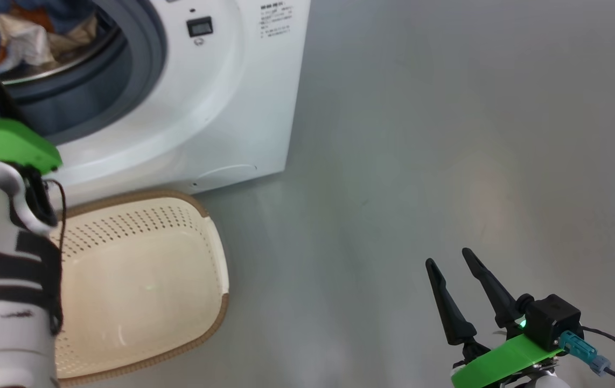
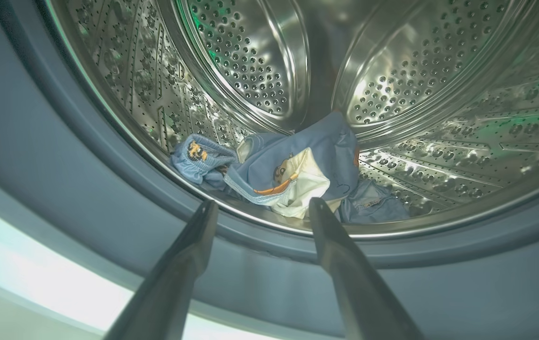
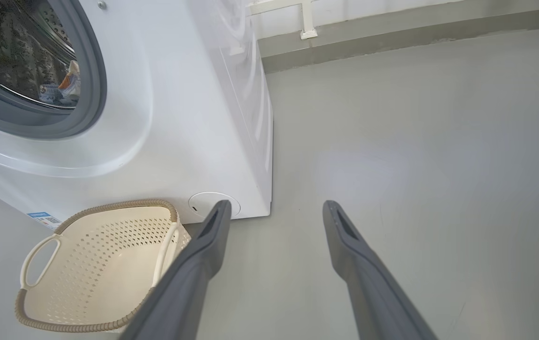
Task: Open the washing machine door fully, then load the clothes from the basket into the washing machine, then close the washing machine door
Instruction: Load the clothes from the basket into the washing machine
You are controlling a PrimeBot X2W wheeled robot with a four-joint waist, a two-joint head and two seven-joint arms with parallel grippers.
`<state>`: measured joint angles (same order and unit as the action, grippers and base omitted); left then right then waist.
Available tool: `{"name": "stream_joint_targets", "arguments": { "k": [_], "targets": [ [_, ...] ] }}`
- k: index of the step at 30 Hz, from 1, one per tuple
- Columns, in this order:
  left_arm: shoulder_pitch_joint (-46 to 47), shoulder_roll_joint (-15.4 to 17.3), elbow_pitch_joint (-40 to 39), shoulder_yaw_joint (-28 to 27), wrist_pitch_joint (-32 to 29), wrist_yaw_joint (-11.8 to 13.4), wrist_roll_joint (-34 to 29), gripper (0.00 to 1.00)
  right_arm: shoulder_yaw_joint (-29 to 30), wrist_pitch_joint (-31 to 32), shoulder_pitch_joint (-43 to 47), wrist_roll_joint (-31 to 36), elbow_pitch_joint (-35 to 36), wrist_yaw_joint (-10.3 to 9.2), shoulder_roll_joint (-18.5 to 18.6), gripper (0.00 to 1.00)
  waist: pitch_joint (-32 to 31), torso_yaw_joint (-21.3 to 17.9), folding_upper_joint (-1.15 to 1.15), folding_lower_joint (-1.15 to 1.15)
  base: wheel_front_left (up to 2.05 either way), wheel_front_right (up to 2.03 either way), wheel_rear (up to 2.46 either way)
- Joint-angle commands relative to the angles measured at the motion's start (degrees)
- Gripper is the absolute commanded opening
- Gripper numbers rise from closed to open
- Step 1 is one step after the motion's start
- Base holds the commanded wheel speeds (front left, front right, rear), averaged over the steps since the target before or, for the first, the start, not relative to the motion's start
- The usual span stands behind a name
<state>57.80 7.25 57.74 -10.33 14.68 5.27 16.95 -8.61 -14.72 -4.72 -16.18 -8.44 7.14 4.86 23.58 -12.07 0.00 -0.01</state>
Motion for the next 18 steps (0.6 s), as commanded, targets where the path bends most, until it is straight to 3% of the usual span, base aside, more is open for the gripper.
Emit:
{"name": "stream_joint_targets", "arguments": {
  "k": [1, 10, 18],
  "targets": [
    [-2.06, 1.75, -2.12, -0.86, 0.31, -0.41, -1.14, 1.00, -1.14, -0.28, 0.55, -0.15, 0.85, 0.35, 0.26, 1.00, -2.88, 1.81, 0.00, 0.01, 0.00, 0.00, 0.00],
    [-11.44, -0.51, -6.06, 1.97, 0.31, -0.73, -6.22, 1.00, -0.32, -0.28, 0.12, -0.12, 0.74, 0.35, -0.43, 1.00, -6.26, 2.99, 0.00, 0.01, 0.00, 0.00, 0.00],
    [-25.16, -3.33, -19.14, 3.73, 0.31, -2.00, -8.31, 1.00, 0.78, -0.28, -0.22, 0.78, 1.68, 0.35, -0.98, 1.00, -9.91, 3.99, 0.00, 0.01, 0.00, 0.00, 0.00]
  ]
}}
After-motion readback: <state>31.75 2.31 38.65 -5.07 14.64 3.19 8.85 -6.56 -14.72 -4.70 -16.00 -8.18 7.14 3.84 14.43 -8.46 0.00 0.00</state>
